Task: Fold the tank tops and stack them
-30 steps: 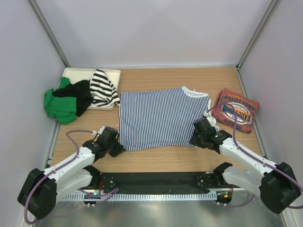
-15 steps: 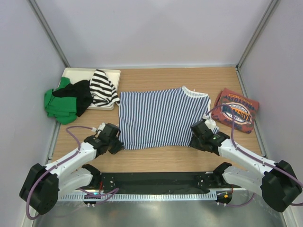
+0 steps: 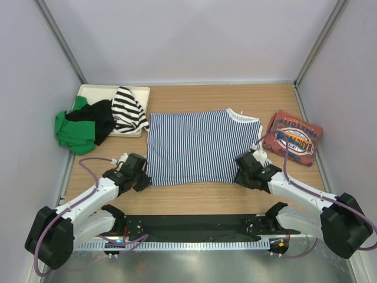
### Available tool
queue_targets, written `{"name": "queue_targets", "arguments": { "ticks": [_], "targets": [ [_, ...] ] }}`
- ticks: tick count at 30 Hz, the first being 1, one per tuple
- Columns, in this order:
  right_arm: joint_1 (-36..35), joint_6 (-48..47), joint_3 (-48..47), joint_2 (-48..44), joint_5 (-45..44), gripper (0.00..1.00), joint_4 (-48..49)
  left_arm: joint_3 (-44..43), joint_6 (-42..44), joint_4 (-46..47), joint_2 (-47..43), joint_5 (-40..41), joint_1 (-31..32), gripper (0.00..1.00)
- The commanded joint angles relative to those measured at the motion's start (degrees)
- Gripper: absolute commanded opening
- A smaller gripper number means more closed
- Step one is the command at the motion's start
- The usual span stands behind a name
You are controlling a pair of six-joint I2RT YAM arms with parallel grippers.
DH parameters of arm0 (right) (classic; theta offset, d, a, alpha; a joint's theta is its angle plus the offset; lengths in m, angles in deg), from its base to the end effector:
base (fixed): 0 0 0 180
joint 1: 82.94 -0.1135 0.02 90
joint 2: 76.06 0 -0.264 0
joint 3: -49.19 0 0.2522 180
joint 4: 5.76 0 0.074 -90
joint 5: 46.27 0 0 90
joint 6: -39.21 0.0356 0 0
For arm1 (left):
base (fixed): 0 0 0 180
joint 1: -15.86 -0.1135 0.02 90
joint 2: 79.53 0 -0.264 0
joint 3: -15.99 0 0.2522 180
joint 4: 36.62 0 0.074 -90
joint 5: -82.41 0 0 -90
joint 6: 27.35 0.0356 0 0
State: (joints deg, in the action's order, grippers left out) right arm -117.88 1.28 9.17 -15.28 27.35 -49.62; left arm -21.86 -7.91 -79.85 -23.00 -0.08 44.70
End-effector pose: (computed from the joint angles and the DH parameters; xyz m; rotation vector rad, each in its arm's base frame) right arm 0.1478 0.0910 0.1568 0.4750 2.5826 0.1329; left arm 0.1466 -0.0754 0.1565 -1.0023 2.5059 -0.4003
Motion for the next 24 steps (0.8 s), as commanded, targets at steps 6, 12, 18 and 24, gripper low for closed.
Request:
{"name": "queue_targets", "arguments": {
  "ticks": [6, 12, 18, 24],
  "targets": [
    [-1.3, 1.5, 2.5, 0.6, 1.9, 0.1, 4.7, -1.2, 1.2, 0.2, 0.3, 0.7, -0.4, 0.0],
    [-1.3, 1.1, -3.1, -5.8, 0.2, 0.01, -2.5, -4.2, 2.1, -5.0, -2.3, 0.7, -0.3, 0.0],
    [-1.4, -1.8, -6.1, -7.4, 1.9, 0.01, -4.7, -6.3, 1.7, -8.5, -8.2, 1.6, -0.4, 0.0],
    [-1.3, -4.3, -10.7, -1.3, 1.7, 0.01, -3.6, -10.0, 3.6, -8.7, -5.9, -1.6, -4.3, 0.0]
  ]
}}
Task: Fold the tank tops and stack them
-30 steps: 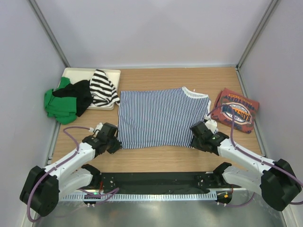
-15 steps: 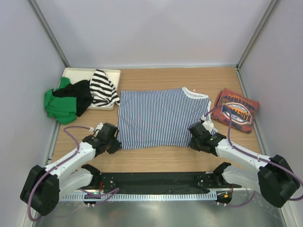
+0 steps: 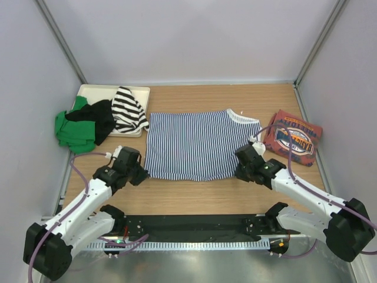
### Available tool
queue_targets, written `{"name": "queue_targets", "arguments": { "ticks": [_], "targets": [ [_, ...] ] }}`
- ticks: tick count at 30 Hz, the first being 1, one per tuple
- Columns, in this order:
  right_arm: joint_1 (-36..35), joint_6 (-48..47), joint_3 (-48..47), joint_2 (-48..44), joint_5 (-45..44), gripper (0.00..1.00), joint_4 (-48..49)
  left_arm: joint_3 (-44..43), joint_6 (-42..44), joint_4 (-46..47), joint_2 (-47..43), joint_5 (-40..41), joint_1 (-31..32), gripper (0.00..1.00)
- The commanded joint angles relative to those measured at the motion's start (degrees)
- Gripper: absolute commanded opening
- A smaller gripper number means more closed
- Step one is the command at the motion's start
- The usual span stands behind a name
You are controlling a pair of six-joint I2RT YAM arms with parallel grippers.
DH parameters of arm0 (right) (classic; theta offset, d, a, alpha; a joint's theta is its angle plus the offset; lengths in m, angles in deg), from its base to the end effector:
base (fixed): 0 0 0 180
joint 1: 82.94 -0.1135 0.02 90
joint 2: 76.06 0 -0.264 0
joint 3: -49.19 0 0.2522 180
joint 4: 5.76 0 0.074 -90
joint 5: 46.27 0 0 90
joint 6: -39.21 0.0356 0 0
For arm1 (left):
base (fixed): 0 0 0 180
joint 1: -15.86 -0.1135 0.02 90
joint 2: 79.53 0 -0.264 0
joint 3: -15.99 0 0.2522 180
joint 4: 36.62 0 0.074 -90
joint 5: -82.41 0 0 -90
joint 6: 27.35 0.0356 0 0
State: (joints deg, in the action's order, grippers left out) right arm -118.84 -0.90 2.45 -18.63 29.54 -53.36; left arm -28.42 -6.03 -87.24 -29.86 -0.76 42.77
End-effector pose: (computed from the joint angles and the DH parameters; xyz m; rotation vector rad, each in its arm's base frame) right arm 0.1531 0.1001 0.1969 0.4016 2.5301 0.2615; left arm 0.1460 -0.0694 0.2011 -0.9763 2.4245 -0.4893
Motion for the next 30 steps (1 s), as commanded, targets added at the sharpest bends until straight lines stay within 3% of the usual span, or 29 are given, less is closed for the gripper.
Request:
{"name": "queue_targets", "arguments": {
  "ticks": [1, 9, 17, 30],
  "targets": [
    [-0.3, -2.9, -5.6, 2.8, -0.7, 0.01, 0.3, -4.0, 2.1, -1.3, 2.1, -1.4, -3.2, 0.0],
    [7.2, -7.6, -9.8, 6.7, 1.3, 0.01, 1.7, -7.6, 6.4, 0.6, 7.3, -5.4, -12.5, 0.0],
    [13.8, -11.2, -9.8, 12.3, 9.1, 0.01, 6.5, -9.8, 6.5, 3.5, 12.6, -6.0, -14.0, 0.0],
    [17.1, -14.7, -18.3, 24.4, 7.9, 0.01, 8.4, -19.5, 8.8, 5.6, 25.9, -2.0, -15.2, 0.0]
  ]
}}
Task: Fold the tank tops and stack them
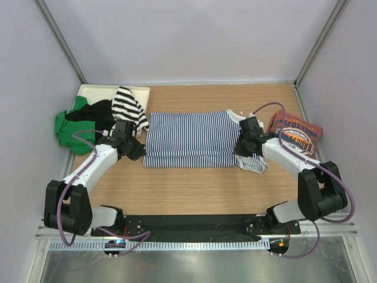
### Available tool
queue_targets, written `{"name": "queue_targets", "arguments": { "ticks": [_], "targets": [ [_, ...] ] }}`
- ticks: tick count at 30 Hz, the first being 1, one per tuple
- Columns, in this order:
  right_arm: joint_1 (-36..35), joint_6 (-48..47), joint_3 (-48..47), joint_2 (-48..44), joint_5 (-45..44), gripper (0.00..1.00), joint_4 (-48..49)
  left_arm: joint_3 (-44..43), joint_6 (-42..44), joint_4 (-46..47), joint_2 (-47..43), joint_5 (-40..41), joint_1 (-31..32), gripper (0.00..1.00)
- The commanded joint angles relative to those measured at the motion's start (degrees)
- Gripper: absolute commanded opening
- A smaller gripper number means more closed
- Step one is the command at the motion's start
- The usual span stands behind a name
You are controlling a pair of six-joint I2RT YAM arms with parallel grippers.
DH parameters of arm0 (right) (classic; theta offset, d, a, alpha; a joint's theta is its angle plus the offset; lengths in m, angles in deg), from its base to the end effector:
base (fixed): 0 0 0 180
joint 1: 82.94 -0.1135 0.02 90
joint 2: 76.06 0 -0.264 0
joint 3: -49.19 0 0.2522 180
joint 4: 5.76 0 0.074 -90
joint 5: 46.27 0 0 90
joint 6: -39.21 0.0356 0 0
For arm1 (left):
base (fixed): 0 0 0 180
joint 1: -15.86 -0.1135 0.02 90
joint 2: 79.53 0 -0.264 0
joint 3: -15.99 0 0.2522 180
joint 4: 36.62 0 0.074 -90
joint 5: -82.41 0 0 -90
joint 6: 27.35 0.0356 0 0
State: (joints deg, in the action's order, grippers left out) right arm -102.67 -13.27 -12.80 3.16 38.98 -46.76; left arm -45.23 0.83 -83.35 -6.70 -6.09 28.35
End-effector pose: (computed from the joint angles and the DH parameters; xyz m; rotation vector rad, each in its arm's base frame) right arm 0.2543 0.0881 0.2051 0.4330 2.5681 0.2602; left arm 0.2410 -0.0524 0.2217 -1.1163 2.4074 -0.4267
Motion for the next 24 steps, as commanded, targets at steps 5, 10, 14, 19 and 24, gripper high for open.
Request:
{"name": "queue_targets", "arguments": {
  "ticks": [5, 10, 14, 19, 24],
  "targets": [
    [2.5, -3.1, -5.9, 7.3, -1.1, 0.01, 3.0, -5.2, 1.5, 4.0, 8.3, 1.6, -2.0, 0.0],
    [3.6, -3.6, -8.1, 11.7, -0.8, 0.01, 3.6, -6.4, 0.7, 7.4, 11.4, 1.4, -2.2, 0.0],
    [4.0, -4.1, -9.8, 13.0, -0.3, 0.01, 3.4, -8.1, 0.9, 7.7, 13.3, 1.2, -2.1, 0.0],
    [4.2, -4.5, -12.2, 14.1, -0.2, 0.01, 3.0, -9.5, 0.8, 7.1, 14.0, 2.2, -2.3, 0.0],
    [4.3, -4.8, -14.6, 16.0, -0.1, 0.01, 2.5, -10.1, 0.6, 7.0, 14.4, 2.8, -2.4, 0.0]
  ]
}}
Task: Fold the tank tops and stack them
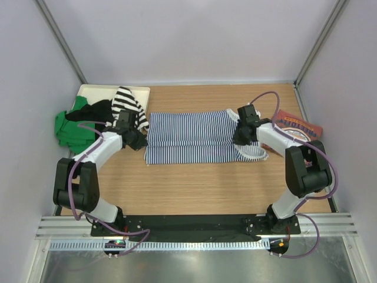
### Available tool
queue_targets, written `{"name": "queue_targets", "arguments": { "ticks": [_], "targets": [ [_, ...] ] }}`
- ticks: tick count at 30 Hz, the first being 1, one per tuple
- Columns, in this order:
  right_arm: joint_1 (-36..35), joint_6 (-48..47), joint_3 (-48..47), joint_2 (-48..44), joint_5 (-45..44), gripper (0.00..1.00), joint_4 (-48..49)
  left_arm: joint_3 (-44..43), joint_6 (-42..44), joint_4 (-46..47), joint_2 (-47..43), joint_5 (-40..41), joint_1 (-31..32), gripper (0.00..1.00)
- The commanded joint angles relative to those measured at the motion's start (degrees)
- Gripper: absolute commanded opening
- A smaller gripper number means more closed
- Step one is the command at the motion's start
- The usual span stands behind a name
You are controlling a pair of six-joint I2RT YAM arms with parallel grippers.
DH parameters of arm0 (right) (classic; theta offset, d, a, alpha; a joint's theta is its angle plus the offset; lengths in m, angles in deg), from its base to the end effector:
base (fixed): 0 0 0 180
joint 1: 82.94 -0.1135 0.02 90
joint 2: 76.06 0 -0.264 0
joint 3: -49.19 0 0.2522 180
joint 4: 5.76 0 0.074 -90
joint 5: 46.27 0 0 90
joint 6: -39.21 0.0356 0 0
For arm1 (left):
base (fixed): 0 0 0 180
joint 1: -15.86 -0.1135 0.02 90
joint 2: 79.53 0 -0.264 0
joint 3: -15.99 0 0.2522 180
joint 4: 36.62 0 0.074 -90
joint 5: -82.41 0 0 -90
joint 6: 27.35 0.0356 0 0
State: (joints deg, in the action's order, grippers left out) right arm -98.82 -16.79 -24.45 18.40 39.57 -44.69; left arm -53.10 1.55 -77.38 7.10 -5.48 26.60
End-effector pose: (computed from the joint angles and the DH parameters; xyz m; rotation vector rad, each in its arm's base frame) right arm 0.3195 0.0882 0.1925 0.4388 2.5882 0.2127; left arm 0.2975 -0.0551 0.2078 -1.1374 2.3869 -0.4010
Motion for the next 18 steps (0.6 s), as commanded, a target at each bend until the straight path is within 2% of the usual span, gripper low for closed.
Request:
{"name": "queue_targets", "arguments": {
  "ticks": [1, 15, 18],
  "targets": [
    [0.4, -1.3, -3.6, 1.2, -0.7, 0.01, 0.4, -2.2, -0.3, 0.8, 0.8, 2.4, -0.7, 0.0],
    [0.4, -0.4, -6.9, 7.0, -1.8, 0.02, 0.9, -3.9, -0.3, 2.0, 5.9, 3.6, -1.4, 0.0],
    [0.4, -0.2, -7.7, 7.6, -2.6, 0.05, 0.6, -5.1, 0.5, 2.0, 6.5, 3.3, -1.4, 0.0]
  ]
}}
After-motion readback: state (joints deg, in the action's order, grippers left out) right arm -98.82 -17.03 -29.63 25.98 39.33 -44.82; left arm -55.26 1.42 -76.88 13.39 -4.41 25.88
